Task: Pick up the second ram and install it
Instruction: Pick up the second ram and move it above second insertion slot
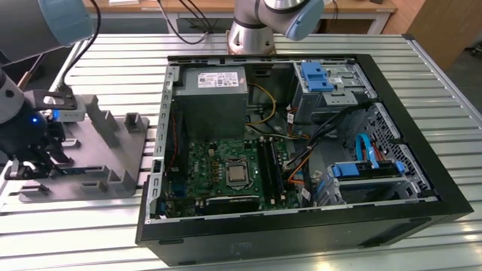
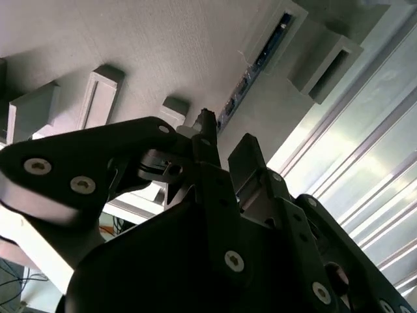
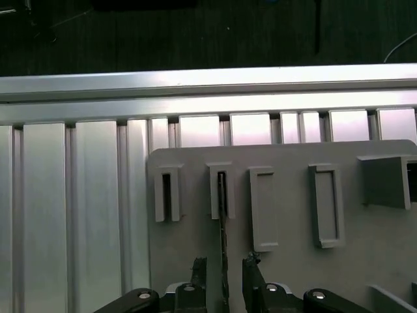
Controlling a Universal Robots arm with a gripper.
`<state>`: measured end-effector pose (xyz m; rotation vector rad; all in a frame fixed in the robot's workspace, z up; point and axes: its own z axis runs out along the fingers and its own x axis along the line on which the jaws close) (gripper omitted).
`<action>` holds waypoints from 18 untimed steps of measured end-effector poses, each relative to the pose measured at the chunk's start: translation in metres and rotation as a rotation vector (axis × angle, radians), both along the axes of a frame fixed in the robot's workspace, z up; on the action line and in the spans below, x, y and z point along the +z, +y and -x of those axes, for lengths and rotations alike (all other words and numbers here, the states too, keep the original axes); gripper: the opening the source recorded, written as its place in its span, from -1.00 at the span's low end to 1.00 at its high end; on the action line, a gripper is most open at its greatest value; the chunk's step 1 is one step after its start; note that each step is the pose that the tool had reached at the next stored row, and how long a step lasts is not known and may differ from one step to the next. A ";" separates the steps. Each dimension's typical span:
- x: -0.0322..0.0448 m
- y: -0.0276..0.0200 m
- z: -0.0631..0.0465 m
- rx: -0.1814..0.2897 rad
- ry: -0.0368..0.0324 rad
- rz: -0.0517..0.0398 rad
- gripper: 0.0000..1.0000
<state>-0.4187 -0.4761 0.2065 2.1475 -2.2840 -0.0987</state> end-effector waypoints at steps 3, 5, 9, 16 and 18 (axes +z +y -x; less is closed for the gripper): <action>-0.0054 -0.0001 -0.002 0.000 0.0000 0.0000 -0.29; -0.0092 0.0000 -0.005 0.000 0.0000 0.0003 -0.29; -0.0160 0.0000 -0.007 0.000 0.0001 0.0005 -0.29; -0.0170 0.0000 -0.007 0.000 0.0000 0.0005 -0.29; -0.0170 0.0000 -0.007 0.000 0.0001 0.0005 -0.32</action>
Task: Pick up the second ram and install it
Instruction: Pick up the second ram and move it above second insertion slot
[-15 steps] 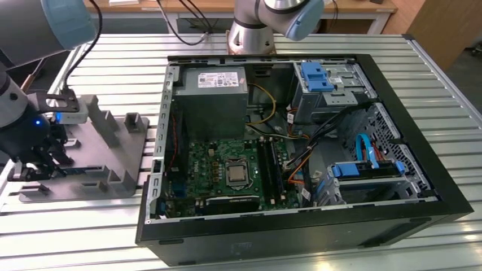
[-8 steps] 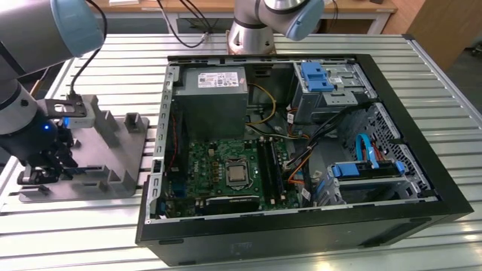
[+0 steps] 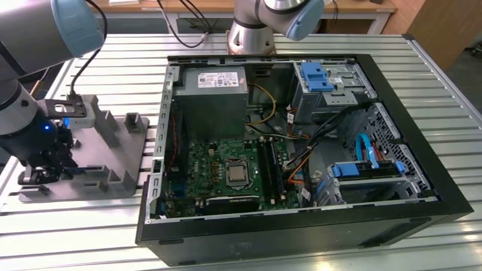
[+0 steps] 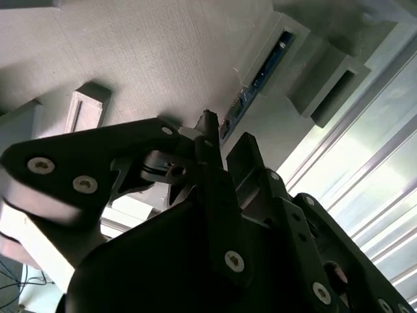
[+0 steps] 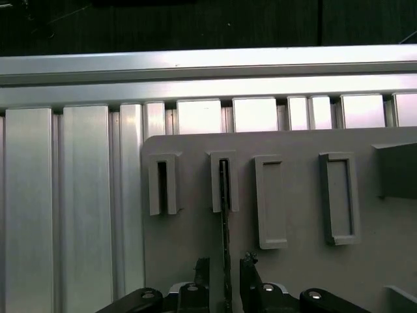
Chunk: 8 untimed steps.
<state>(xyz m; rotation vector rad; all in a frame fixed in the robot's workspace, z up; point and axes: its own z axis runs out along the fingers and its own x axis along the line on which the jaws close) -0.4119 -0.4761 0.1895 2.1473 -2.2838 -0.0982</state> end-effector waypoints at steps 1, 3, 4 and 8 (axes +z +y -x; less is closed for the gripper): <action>0.0000 0.0000 0.000 0.000 0.0000 0.0000 -0.44; 0.0000 0.0000 0.000 0.000 0.0000 -0.0001 -0.57; 0.0000 0.0000 0.000 0.000 0.0001 0.0000 -0.57; 0.0000 0.0000 0.000 0.000 0.0000 0.0000 -0.73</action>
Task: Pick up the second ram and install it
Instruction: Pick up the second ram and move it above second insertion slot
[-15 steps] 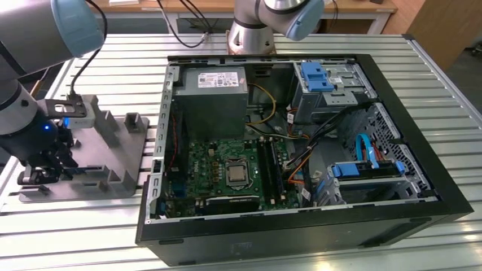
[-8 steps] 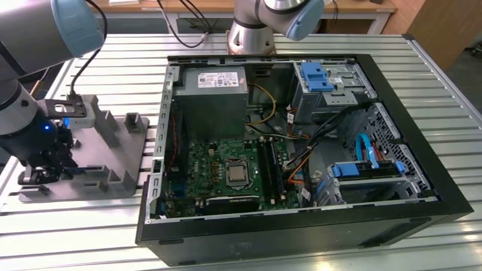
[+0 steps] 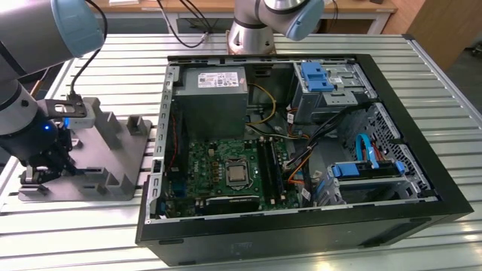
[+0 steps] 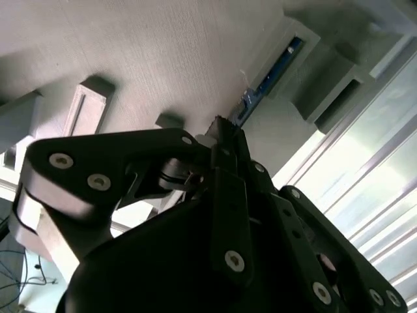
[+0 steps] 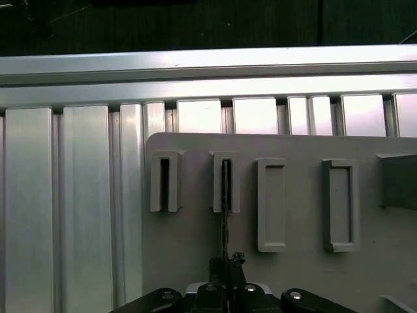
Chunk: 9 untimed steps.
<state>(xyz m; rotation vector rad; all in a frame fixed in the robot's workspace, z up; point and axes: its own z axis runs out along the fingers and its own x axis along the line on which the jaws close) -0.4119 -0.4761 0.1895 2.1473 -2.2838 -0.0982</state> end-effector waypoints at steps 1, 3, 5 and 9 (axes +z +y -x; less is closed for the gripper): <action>0.0000 0.0000 0.000 0.000 0.0000 0.0000 -0.73; -0.0001 0.0000 0.000 0.000 0.0000 0.0000 -0.73; -0.0001 0.0000 0.000 0.000 0.0000 0.0000 -0.73; -0.0001 0.0000 0.000 0.000 0.0000 0.0000 -0.73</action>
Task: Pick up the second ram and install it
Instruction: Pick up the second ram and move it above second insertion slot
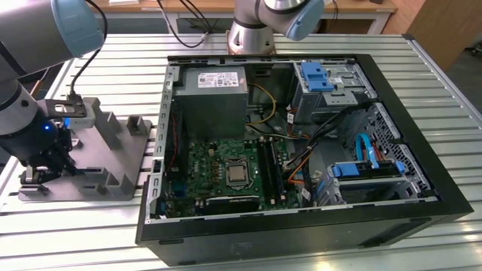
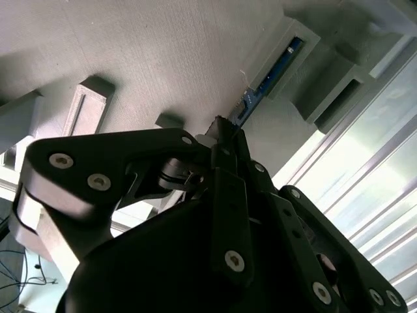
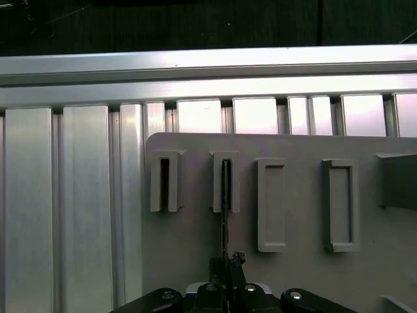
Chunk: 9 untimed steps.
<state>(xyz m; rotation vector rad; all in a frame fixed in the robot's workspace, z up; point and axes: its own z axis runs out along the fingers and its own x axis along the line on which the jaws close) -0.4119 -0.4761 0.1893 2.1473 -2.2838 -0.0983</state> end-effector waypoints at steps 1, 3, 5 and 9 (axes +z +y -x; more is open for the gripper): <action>0.0000 0.0000 0.000 0.000 0.0000 0.0000 -0.73; 0.0000 0.0000 0.000 0.000 -0.0001 0.0000 -0.73; 0.0008 0.0000 0.000 0.000 -0.0002 -0.0001 -0.73; 0.0066 0.0000 0.000 0.000 -0.0001 0.0000 -0.73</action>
